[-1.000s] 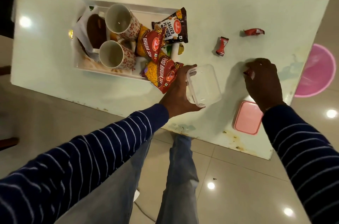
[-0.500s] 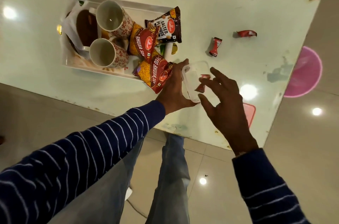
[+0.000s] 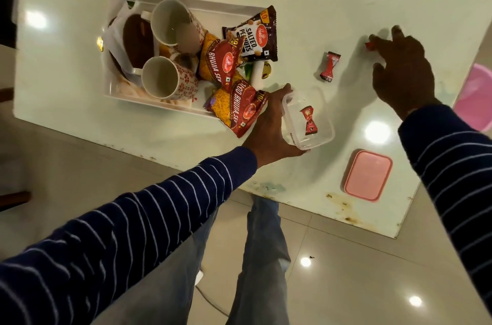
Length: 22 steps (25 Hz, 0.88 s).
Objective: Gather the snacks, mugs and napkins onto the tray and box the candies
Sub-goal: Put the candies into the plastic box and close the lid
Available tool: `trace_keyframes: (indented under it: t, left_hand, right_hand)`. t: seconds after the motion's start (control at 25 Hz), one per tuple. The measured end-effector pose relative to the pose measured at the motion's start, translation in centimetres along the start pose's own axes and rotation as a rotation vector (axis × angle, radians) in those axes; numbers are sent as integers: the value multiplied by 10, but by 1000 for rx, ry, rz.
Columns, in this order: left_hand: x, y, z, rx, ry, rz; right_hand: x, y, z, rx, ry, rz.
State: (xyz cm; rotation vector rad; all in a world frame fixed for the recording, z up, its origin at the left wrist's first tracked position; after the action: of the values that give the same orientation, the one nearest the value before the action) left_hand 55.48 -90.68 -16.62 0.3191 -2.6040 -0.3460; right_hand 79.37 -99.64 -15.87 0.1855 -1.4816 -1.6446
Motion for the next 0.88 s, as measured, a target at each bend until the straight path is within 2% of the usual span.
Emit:
trace_keyframes:
  t: [0.16,0.32,0.4,0.48,0.56,0.72,0.8,0.88]
  left_hand:
    - [-3,2,-1,-81,-24,-17]
    - [-10,6,-6,-195,-47,-57]
    - [-12,9,-11,-209,-68,-92]
    - [-13,10,-16,-206,-84,-114]
    - [-14,8,-18,-204,-78,-105]
    - [-16,8,-12,-150,-45,-81]
    - [-14,10,-7,-105,-45,-81]
    - [-10,8,-2,-67,-29,-76]
  right_hand:
    - [24,-9,-11,-88,-69,-78]
    - [74,2,-16,-539,-263,-275]
    - [97,11,14,-673,-246,-328]
    - [117,10,58,-694,-137,-268]
    - [127,6,78,-675,-104,-230]
    - [90,20,53,-679,-157,-318]
    - [53,13,49,-611,-80,-211]
    - [20,-13,55,-458,23,12]
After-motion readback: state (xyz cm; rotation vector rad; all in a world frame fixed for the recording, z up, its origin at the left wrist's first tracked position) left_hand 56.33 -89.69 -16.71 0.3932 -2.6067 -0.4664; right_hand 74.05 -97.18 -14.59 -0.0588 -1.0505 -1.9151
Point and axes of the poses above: each hand's wrist, its own x-axis away from the middle knuckle, its own y-axis out of the back of the hand, z = x × y, the point moved 10 cm from there along -x, towards the middle knuckle, and after that the axes turned 9 degrees about z, right-handed, at the moved point
